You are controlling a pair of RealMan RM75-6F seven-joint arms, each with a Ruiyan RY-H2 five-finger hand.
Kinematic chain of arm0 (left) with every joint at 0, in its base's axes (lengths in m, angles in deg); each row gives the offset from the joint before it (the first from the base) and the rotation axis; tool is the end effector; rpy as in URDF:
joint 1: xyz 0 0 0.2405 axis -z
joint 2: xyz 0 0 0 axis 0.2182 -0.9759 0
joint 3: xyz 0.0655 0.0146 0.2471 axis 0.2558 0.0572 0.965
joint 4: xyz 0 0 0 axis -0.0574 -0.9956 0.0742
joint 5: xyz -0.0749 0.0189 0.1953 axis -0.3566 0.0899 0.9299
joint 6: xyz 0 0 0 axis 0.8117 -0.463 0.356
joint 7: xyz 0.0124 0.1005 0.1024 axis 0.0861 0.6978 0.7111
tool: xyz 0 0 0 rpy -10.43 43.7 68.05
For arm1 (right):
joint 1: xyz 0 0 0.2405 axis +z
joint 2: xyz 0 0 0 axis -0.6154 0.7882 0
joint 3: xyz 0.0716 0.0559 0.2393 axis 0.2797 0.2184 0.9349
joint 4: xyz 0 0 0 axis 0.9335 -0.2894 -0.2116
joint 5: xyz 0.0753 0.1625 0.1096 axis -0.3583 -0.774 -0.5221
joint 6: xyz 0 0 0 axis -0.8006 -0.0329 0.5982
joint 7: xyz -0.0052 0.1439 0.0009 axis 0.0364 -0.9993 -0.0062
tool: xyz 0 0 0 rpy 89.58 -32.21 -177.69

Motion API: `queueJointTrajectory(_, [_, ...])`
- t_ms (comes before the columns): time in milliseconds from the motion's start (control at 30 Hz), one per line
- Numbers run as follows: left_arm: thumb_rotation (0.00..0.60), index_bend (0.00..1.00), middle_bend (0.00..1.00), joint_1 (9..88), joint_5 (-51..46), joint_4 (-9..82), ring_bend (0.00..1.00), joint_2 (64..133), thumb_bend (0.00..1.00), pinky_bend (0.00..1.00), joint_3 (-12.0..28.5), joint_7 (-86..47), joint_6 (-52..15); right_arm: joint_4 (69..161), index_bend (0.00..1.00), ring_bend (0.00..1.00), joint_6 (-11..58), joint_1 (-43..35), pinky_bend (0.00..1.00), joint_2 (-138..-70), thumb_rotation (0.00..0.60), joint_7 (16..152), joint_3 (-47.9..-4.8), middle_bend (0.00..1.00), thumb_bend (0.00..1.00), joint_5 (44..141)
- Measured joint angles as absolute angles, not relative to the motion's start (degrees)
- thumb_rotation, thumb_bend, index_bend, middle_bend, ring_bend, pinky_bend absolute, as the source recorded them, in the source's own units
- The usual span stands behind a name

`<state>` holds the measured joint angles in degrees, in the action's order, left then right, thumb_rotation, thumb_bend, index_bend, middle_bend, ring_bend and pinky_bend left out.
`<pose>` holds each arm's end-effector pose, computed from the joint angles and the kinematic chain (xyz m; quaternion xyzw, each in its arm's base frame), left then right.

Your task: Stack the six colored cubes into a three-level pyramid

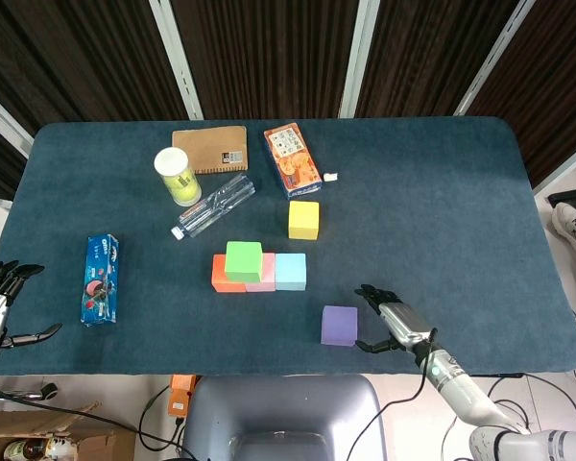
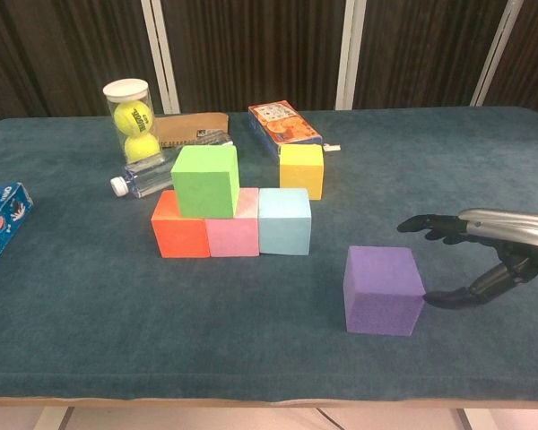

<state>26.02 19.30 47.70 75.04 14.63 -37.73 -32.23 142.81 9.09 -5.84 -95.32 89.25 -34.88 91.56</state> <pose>-0.3310 0.2305 0.1913 -0.5983 -0.4180 -0.4101 0.5469 -0.2118 -0.2573 0.0115 0.6808 -0.5841 0.3003 0.3242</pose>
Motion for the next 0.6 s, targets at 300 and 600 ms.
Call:
queueJointTrajectory(300, [0.462, 0.21, 0.18, 25.75, 19.43, 47.1, 0.06, 75.33, 0.02, 0.05, 14.28, -38.21, -31.67, 140.91, 0.15, 0.0, 9.41, -6.17, 0.0, -97.6, 0.461, 89.32, -34.89, 0.0, 0.2, 91.29])
queueJointTrajectory(600, [0.462, 0.21, 0.18, 25.26, 19.71, 46.55, 0.06, 75.42, 0.02, 0.05, 14.07, -39.08, -31.8, 137.72, 0.49, 0.0, 13.6, -7.79, 0.0, -101.85, 0.531, 89.04, -33.38, 0.01, 0.21, 91.32])
